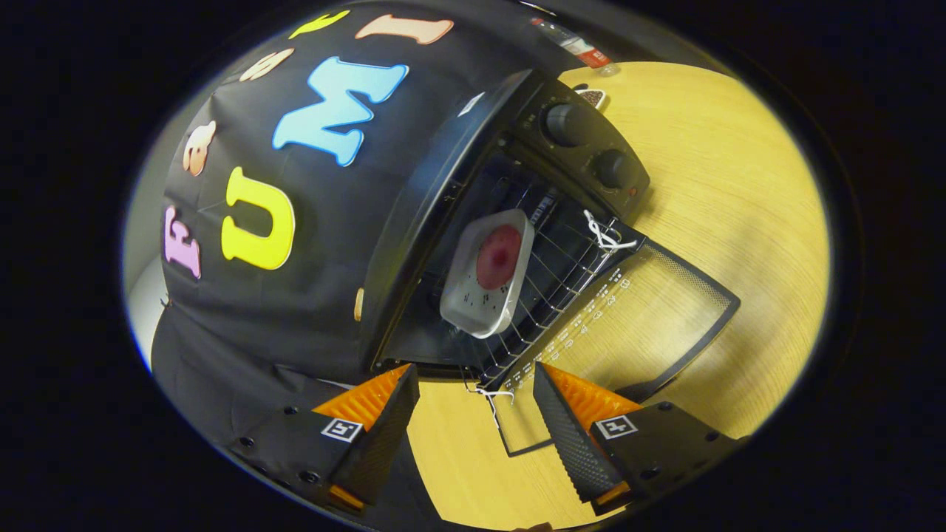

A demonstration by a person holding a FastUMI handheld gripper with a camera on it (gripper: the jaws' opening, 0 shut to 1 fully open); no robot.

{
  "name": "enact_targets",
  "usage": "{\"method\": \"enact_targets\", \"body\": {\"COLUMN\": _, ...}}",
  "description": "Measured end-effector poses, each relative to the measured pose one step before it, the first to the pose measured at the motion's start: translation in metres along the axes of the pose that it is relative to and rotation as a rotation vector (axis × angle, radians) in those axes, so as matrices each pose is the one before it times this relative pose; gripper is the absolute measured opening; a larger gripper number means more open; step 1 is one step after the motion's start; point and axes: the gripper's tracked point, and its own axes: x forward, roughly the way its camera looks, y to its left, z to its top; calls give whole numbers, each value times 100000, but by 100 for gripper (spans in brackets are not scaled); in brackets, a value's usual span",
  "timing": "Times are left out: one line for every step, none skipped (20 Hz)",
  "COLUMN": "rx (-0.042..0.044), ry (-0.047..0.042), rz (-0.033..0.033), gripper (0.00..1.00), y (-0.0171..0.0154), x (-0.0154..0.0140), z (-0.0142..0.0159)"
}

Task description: Open the toaster oven, put the food inside, and close the toaster oven door.

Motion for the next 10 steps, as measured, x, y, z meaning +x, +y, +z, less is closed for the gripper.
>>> {"method": "enact_targets", "body": {"rx": -1814, "ry": -835, "rz": -110, "gripper": 98, "y": 336, "x": -441, "z": 89}}
{"method": "enact_targets", "body": {"rx": -2499, "ry": -455, "rz": -501, "gripper": 98, "y": 193, "x": -677, "z": -148}}
{"method": "enact_targets", "body": {"rx": -3687, "ry": -687, "rz": -1064, "gripper": 98, "y": 59, "x": -486, "z": -58}}
{"method": "enact_targets", "body": {"rx": -4761, "ry": -441, "rz": -950, "gripper": 98, "y": 1, "x": -460, "z": -129}}
{"method": "enact_targets", "body": {"rx": -5222, "ry": -155, "rz": -1490, "gripper": 98, "y": -117, "x": -601, "z": -252}}
{"method": "enact_targets", "body": {"rx": -5645, "ry": -309, "rz": -1728, "gripper": 98, "y": -230, "x": -465, "z": -172}}
{"method": "enact_targets", "body": {"rx": -5824, "ry": -494, "rz": -1654, "gripper": 98, "y": -152, "x": -455, "z": -153}}
{"method": "enact_targets", "body": {"rx": -6070, "ry": -368, "rz": -2076, "gripper": 98, "y": -309, "x": -378, "z": -120}}
{"method": "enact_targets", "body": {"rx": -6334, "ry": 87, "rz": -2636, "gripper": 98, "y": -478, "x": -289, "z": -353}}
{"method": "enact_targets", "body": {"rx": -6701, "ry": 720, "rz": -2540, "gripper": 98, "y": -452, "x": -204, "z": -316}}
